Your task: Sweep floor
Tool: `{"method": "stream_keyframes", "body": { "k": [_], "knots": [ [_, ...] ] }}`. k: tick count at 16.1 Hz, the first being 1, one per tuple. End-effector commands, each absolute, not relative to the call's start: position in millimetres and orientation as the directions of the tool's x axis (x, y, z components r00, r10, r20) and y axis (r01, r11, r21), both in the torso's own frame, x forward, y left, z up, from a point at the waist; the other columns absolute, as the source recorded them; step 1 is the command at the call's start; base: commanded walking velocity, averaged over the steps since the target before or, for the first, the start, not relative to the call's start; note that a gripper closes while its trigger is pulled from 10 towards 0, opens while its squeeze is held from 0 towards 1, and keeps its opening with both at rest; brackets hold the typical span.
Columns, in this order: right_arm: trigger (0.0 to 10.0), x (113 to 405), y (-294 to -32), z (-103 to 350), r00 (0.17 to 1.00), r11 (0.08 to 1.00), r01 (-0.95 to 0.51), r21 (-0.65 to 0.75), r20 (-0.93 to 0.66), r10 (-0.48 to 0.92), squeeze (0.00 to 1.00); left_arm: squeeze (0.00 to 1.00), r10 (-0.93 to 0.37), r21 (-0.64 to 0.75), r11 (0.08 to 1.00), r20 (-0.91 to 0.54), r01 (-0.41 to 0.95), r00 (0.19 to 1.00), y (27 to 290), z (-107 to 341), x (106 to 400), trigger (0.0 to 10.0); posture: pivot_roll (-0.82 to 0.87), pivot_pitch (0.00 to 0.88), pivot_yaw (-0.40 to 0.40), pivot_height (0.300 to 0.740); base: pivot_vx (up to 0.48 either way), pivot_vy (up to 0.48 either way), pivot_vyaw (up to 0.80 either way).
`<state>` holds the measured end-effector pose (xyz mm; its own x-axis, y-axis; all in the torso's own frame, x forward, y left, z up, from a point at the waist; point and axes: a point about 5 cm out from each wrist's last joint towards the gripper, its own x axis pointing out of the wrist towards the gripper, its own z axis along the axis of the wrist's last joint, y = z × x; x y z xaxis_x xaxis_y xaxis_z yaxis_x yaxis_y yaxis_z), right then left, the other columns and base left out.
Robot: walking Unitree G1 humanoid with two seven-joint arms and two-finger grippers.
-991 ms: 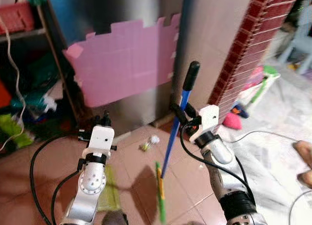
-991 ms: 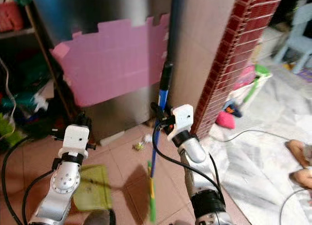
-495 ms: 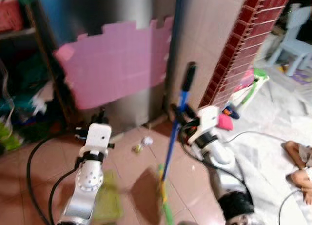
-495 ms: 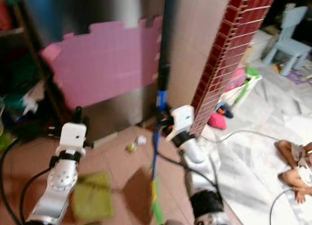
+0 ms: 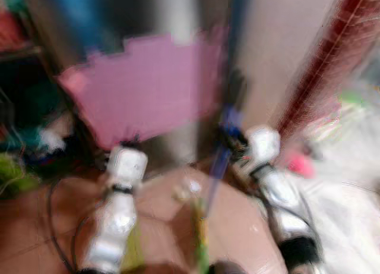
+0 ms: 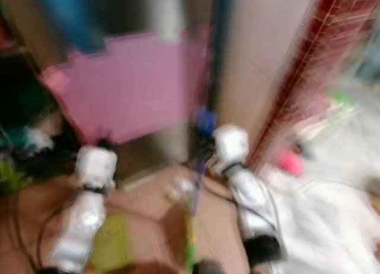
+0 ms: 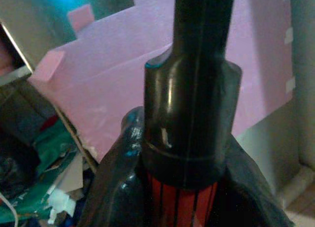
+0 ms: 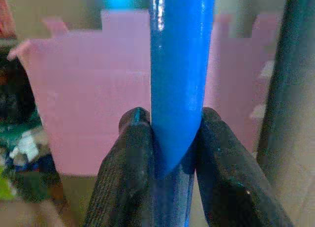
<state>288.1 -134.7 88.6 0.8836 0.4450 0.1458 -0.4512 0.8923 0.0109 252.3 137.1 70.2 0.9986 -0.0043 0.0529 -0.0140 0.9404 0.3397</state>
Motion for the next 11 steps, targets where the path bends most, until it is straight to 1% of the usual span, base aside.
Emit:
{"method": "stream_keyframes", "body": {
  "k": [1, 2, 11],
  "knots": [
    [10.0, 293.5, -120.9, 108.8, 0.846, 0.872, -0.49, -0.015, 0.234, 0.479, 0.0, 0.0, 0.013, 0.351, 0.935, 0.111, -0.051, 0.994, 144.8, 82.0, 255.8, 10.0, -0.07, 0.0, -0.009, 0.74, 0.416, 0.0, 0.0],
    [10.0, 293.2, -120.8, 109.2, 0.844, 0.871, -0.491, -0.016, 0.238, 0.48, 0.0, 0.0, 0.02, 0.348, 0.936, 0.11, -0.058, 0.994, 145.5, 81.3, 256.1, 10.0, -0.07, 0.0, -0.01, 0.74, 0.334, 0.0, 0.0],
    [10.0, 296.4, -126.1, 115.8, 0.841, 0.874, -0.484, -0.045, 0.251, 0.479, 0.0, 0.0, 0.024, 0.337, 0.939, 0.135, -0.069, 0.991, 143.4, 82.8, 255.4, 10.0, -0.07, 0.0, -0.013, 0.74, 0.0, 0.0, 0.0]
  ]
}}
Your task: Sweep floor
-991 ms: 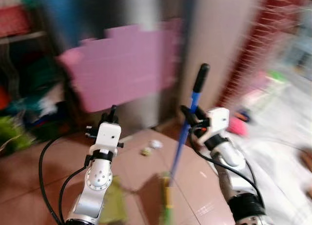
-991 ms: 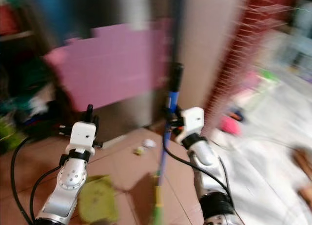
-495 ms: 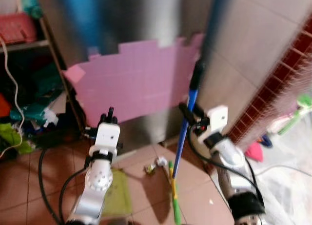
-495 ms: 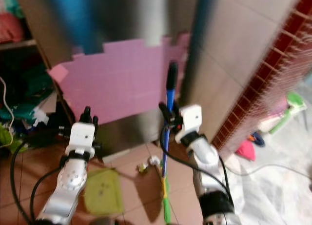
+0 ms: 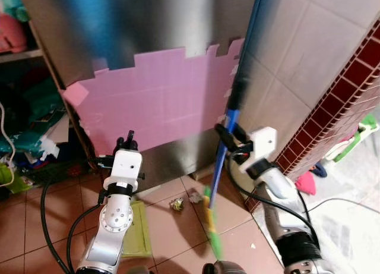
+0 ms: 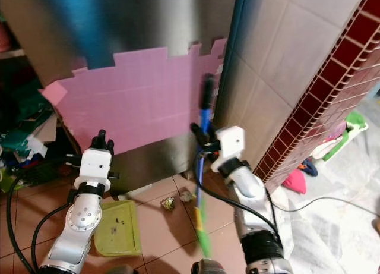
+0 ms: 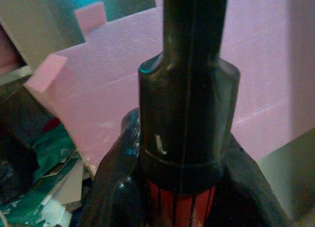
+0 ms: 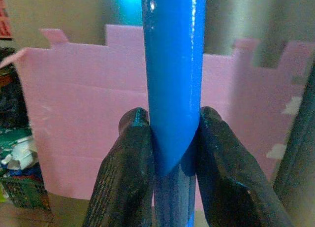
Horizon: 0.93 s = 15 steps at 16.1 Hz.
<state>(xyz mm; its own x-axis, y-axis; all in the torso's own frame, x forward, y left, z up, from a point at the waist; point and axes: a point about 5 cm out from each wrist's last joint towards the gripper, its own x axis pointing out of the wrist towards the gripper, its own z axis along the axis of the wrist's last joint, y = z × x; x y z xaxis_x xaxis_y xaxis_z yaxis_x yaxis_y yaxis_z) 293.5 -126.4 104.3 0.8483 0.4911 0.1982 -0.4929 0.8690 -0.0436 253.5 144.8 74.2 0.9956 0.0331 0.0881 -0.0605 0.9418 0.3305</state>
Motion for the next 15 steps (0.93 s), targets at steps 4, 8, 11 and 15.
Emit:
{"method": "stream_keyframes", "body": {
  "k": [4, 8, 11, 15],
  "knots": [
    [10.0, 296.7, -128.0, 117.9, 0.836, 0.872, -0.486, -0.062, 0.258, 0.485, 0.0, 0.0, 0.02, 0.339, 0.938, 0.136, -0.066, 0.991, 141.8, 82.6, 257.0, 10.0, -0.08, 0.0, -0.012, 0.74, 0.0, 0.0, 0.0],
    [10.0, 299.1, -130.1, 117.5, 0.857, 0.888, -0.456, -0.065, 0.237, 0.457, 0.0, 0.0, 0.026, 0.333, 0.94, 0.147, -0.075, 0.989, 142.4, 84.1, 259.3, 10.0, -0.08, 0.0, -0.01, 0.74, 0.0, 0.0, 0.0],
    [10.0, 298.2, -130.8, 118.1, 0.857, 0.888, -0.455, -0.065, 0.239, 0.456, 0.0, 0.0, 0.017, 0.327, 0.943, 0.156, -0.068, 0.988, 142.4, 86.2, 259.7, 10.0, -0.08, 0.0, -0.007, 0.74, 0.0, 0.0, -0.27],
    [10.0, 296.8, -131.1, 119.3, 0.857, 0.89, -0.451, -0.063, 0.246, 0.452, 0.0, 0.0, 0.01, 0.324, 0.944, 0.166, -0.064, 0.986, 141.9, 87.9, 259.0, 10.0, -0.08, 0.0, -0.007, 0.74, 0.0, 0.0, -0.75]
  ]
}}
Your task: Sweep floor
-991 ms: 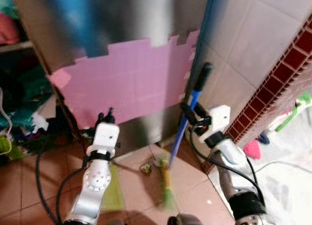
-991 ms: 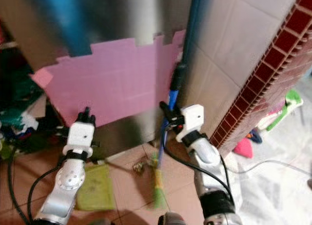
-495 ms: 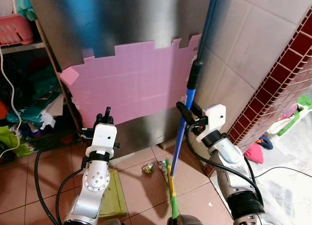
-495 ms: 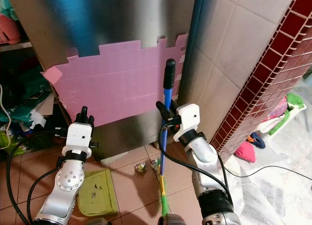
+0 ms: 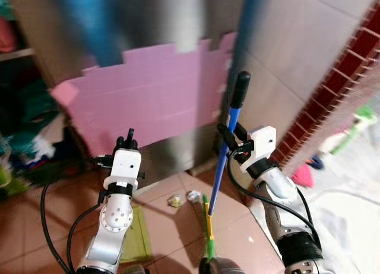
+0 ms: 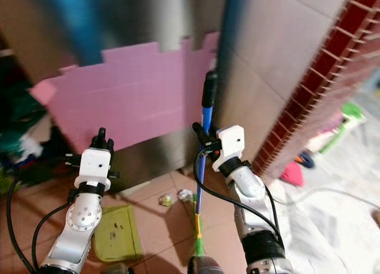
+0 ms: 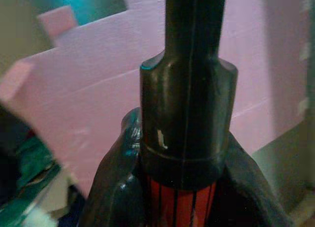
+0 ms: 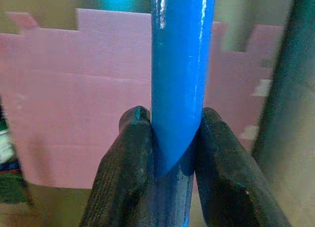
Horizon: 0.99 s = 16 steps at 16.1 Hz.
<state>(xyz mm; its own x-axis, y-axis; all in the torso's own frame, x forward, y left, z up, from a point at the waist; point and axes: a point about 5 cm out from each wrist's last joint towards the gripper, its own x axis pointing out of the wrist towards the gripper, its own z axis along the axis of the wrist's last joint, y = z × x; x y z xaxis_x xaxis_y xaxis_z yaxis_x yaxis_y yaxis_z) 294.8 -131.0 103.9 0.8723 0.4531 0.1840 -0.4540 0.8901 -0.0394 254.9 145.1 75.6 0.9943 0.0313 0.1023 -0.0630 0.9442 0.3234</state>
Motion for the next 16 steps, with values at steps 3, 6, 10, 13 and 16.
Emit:
{"method": "stream_keyframes", "body": {
  "k": [3, 6, 10, 13, 16],
  "knots": [
    [10.0, 296.4, -130.4, 118.4, 0.859, 0.891, -0.451, -0.056, 0.243, 0.451, 0.0, 0.0, 0.014, 0.327, 0.943, 0.166, -0.069, 0.986, 143.9, 87.9, 258.6, 10.0, -0.08, 0.0, -0.007, 0.74, 0.0, 0.0, -0.57],
    [10.0, 296.1, -129.9, 118.0, 0.858, 0.89, -0.452, -0.057, 0.243, 0.452, 0.0, 0.0, 0.016, 0.331, 0.941, 0.168, -0.071, 0.986, 145.8, 88.2, 257.9, 10.0, -0.08, 0.0, -0.006, 0.74, 0.0, 0.0, -0.8],
    [10.0, 293.8, -131.7, 119.0, 0.856, 0.89, -0.452, -0.06, 0.252, 0.451, 0.0, 0.0, 0.002, 0.332, 0.941, 0.176, -0.062, 0.984, 143.9, 88.9, 257.8, 10.0, -0.08, 0.0, 0.0, 0.74, 0.135, 0.0, -0.2],
    [10.0, 292.8, -132.5, 120.1, 0.853, 0.89, -0.452, -0.063, 0.261, 0.452, 0.0, 0.0, 0.0, 0.333, 0.941, 0.176, -0.059, 0.984, 143.4, 88.9, 257.5, 10.0, -0.08, 0.0, -0.003, 0.74, 0.294, 0.0, 0.0],
    [10.0, 290.5, -132.4, 123.2, 0.838, 0.883, -0.462, -0.085, 0.285, 0.465, 0.0, 0.0, 0.004, 0.329, 0.942, 0.18, -0.064, 0.984, 143.2, 88.8, 257.4, 10.0, -0.09, 0.0, -0.008, 0.74, 0.334, 0.0, 0.0]
  ]
}}
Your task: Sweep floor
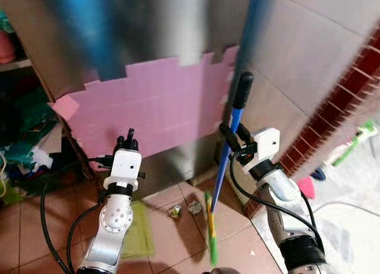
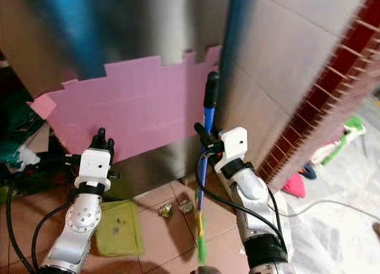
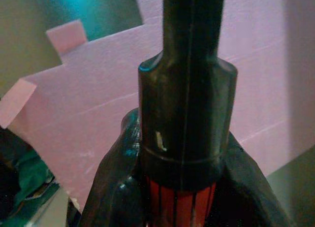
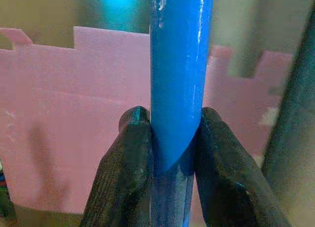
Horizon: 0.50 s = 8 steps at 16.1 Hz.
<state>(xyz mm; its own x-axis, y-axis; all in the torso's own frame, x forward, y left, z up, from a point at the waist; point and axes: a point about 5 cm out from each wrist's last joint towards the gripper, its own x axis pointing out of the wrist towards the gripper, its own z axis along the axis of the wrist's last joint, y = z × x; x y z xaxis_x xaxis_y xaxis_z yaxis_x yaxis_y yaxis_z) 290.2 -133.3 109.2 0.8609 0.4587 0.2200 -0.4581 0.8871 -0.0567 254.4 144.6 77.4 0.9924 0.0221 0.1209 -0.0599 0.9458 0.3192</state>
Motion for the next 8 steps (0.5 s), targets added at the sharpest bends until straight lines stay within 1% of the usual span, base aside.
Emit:
{"method": "stream_keyframes", "body": {
  "k": [1, 8],
  "knots": [
    [10.0, 290.1, -132.7, 123.4, 0.837, 0.883, -0.463, -0.084, 0.286, 0.466, 0.0, 0.0, 0.01, 0.325, 0.943, 0.181, -0.07, 0.983, 142.7, 89.1, 258.3, 10.0, -0.09, 0.0, -0.011, 0.74, 0.251, 0.0, 0.0],
    [10.0, 288.1, -135.7, 124.8, 0.831, 0.877, -0.471, -0.094, 0.287, 0.477, 0.0, 0.0, 0.009, 0.327, 0.942, 0.21, -0.079, 0.978, 140.4, 93.1, 262.1, 10.0, -0.09, 0.0, -0.017, 0.74, 0.0, 0.0, 0.0]
  ]
}}
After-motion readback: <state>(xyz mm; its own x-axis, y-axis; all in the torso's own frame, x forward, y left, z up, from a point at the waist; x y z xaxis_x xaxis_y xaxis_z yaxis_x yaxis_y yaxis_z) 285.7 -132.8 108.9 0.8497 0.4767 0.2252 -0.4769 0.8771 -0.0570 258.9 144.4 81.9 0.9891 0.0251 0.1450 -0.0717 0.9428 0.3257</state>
